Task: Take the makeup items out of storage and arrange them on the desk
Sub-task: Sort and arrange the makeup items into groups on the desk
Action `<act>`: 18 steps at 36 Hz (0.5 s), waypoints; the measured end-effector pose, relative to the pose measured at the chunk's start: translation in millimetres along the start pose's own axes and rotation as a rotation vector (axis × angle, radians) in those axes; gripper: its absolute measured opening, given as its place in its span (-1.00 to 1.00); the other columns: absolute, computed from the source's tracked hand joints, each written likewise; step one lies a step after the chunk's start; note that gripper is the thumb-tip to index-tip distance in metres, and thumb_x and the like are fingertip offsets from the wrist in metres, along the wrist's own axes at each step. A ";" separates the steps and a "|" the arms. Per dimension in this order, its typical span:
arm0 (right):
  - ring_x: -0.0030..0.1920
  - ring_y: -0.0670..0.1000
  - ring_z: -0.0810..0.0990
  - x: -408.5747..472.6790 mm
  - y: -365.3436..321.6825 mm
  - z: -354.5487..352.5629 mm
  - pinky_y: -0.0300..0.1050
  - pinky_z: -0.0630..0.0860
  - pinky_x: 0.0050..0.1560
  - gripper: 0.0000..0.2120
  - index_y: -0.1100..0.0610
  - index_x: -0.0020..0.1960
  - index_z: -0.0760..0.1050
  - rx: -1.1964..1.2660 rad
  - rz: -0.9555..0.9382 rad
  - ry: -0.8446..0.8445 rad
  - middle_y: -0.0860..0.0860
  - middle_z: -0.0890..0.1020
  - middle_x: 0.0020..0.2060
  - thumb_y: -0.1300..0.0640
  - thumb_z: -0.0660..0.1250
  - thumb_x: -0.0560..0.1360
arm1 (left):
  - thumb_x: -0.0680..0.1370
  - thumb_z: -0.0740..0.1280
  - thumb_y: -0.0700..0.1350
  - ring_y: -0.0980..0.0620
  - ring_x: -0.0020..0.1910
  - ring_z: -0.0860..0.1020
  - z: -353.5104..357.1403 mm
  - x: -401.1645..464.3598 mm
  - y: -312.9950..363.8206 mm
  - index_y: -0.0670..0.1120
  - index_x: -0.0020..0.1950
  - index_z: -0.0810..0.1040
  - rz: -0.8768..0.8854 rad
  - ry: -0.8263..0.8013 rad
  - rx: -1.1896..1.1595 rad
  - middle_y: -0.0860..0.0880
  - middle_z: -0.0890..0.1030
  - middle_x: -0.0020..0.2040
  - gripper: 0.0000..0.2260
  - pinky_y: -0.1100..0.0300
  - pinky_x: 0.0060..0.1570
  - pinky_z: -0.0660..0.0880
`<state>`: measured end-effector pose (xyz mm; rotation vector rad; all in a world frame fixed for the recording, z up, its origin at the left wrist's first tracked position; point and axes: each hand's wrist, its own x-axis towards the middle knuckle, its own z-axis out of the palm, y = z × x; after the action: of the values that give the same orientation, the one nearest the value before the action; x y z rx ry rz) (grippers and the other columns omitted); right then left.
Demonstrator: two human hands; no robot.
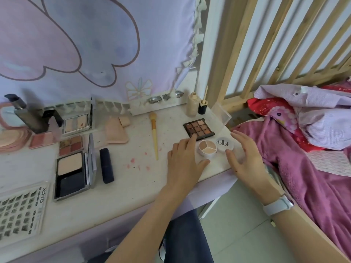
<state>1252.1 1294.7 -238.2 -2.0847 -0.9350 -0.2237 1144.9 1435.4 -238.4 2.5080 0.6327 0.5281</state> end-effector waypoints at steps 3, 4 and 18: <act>0.17 0.11 0.48 -7.3 -21.7 6.0 -0.05 0.38 0.24 -0.65 0.29 0.18 0.48 0.059 -0.113 0.091 0.16 0.52 0.13 0.10 0.22 0.49 | 0.50 0.37 -0.02 0.01 0.28 0.33 -18.5 -19.9 -10.5 0.00 0.40 0.35 0.045 0.075 -0.039 0.02 0.41 0.30 -0.52 0.15 0.22 0.22; 0.12 0.12 0.50 -9.0 -29.8 10.2 -0.05 0.42 0.19 -0.68 0.29 0.16 0.49 0.080 -0.136 0.103 0.16 0.52 0.09 0.13 0.21 0.50 | 0.51 0.36 -0.04 0.01 0.27 0.36 -26.2 -28.0 -15.2 -0.01 0.37 0.40 0.053 0.098 -0.043 0.02 0.44 0.28 -0.57 0.16 0.22 0.22; -0.08 0.07 0.50 -18.6 -163.0 119.2 -0.09 0.43 -0.02 -0.72 0.21 0.14 0.53 0.060 -0.365 -0.368 0.08 0.58 -0.12 0.08 0.34 0.50 | 0.51 0.23 -0.07 -0.03 -0.03 0.56 -99.0 -143.1 -103.0 -0.13 0.01 0.63 -0.017 0.336 0.155 -0.03 0.62 -0.02 -0.76 0.14 0.05 0.36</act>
<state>1108.0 1436.6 -223.7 -1.9206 -1.5257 0.0041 947.2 1476.0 -249.9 2.5758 0.8464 0.9391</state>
